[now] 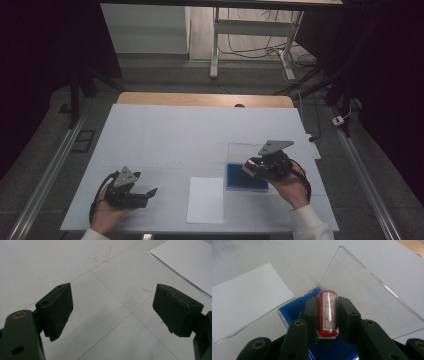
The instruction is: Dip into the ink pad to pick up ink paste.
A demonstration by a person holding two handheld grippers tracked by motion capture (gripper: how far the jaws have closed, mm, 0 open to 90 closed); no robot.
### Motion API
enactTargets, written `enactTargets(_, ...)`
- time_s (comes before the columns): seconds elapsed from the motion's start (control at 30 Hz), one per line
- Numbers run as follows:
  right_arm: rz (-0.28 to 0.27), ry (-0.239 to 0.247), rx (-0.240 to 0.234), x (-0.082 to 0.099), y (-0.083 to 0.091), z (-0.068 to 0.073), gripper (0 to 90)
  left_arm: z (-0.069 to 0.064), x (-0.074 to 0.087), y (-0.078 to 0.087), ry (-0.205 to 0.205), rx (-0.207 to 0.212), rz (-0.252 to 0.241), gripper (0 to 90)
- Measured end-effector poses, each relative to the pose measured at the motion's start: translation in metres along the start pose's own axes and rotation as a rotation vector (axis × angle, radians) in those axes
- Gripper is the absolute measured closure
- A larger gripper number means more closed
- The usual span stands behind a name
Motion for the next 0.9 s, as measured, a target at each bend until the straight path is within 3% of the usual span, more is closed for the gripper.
enactTargets(0.37,0.050,0.004,0.006,0.008,-0.013,-0.001,70.7,0.000,0.001,0.000,-0.004,-0.001,0.006,17.2)
enactTargets(0.9,0.076,-0.004,0.006,0.013,-0.021,-0.003,70.6,-0.001,0.002,-0.001,-0.008,0.004,0.017,17.7)
Point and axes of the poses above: each handheld gripper's, and its own axes: y roughly backward along the jaws, x roughly out of its underside, z roughly to its left, the point moved 5 cm from there along -y, roughly forward along the jaws, and after that the axes turned 1 degree about x, right-handed, at the moved point
